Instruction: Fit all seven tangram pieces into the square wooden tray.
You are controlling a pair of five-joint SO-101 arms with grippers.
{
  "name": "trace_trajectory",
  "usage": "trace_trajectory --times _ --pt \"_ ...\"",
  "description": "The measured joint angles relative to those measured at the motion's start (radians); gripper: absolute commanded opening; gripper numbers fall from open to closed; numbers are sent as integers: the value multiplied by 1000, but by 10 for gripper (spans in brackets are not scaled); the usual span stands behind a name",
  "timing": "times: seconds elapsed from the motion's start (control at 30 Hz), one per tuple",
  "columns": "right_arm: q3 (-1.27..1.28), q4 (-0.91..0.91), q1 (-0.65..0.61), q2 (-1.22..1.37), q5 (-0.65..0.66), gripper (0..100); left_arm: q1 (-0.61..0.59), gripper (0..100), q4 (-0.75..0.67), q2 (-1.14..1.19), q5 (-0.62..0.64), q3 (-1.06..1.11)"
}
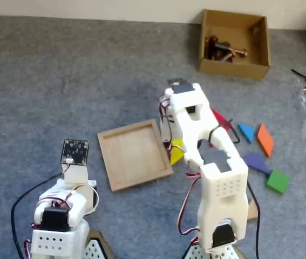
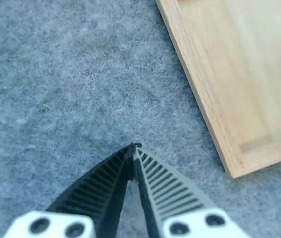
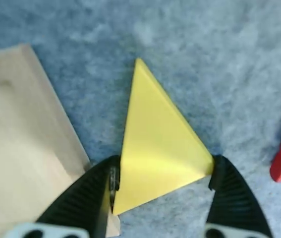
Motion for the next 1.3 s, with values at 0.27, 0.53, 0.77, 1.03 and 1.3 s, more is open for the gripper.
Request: trace_trajectory --times 0.27,0.53,0.77,1.03,1.3 --pt "-8 26 14 0 -9 177 0 5 0 0 0 0" --pt "-107 132 28 3 -9 177 0 5 0 0 0 0" --pt "-183 198 26 3 -12 177 0 5 0 0 0 0" --pt "-209 219 28 3 -9 177 0 5 0 0 0 0" --pt "-209 219 25 3 193 180 0 5 0 0 0 0"
